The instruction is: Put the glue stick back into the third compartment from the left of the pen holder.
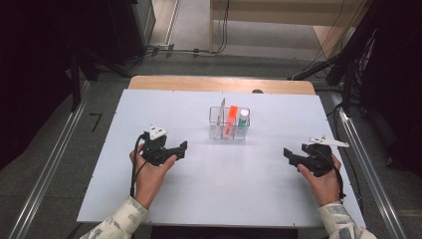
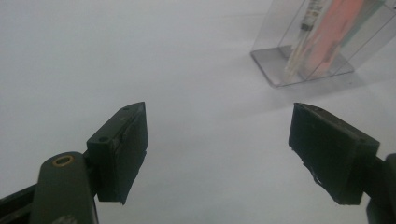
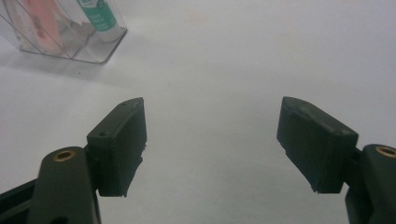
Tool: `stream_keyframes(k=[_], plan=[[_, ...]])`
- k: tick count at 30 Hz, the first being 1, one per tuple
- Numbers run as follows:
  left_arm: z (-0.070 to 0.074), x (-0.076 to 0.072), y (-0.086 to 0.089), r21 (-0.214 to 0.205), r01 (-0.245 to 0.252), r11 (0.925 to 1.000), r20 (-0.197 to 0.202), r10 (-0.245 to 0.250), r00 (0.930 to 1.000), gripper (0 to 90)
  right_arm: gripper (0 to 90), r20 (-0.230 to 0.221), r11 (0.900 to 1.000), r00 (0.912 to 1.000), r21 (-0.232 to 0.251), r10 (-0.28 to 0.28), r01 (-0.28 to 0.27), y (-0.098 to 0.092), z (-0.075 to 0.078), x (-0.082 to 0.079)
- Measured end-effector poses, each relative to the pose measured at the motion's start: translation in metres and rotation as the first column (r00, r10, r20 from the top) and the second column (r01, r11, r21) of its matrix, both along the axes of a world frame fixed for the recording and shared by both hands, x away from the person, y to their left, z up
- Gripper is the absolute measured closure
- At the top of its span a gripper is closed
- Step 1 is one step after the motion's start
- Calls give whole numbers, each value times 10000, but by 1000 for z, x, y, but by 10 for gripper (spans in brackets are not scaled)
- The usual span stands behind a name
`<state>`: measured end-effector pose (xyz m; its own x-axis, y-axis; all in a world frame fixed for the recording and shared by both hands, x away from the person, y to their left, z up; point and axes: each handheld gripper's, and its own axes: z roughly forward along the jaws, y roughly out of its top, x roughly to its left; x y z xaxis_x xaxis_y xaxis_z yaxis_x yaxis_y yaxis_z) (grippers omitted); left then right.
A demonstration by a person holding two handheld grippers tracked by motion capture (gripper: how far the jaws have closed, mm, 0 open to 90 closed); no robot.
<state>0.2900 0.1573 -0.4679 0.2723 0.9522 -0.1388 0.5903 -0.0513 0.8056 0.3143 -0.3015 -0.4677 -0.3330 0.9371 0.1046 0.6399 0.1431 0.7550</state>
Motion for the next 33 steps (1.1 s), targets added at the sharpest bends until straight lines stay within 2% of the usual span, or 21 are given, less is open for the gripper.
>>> stream_keyframes(k=[9, 14, 26, 33], plan=[[-8, -16, 34, -242, -693, 9973, -60, 691, 9976, 194, 228, 34, 9999, 9999, 40, -99, 99, -8, 1, -6], [-12, -25, 49, -133, -1017, 9947, -142, 1015, 9947, 193, 221, -3, 9999, 9999, 58, -153, 153, -11, 1, -9], [-16, -36, 70, -190, -1524, 9881, -184, 1520, 9882, 183, 213, -1, 9995, 9995, 63, -301, 301, -21, 1, -17], [-19, -36, 75, -93, -1639, 9864, -194, 1637, 9863, 169, 198, 16, 9993, 9993, 40, -363, 363, -25, 0, -19]])
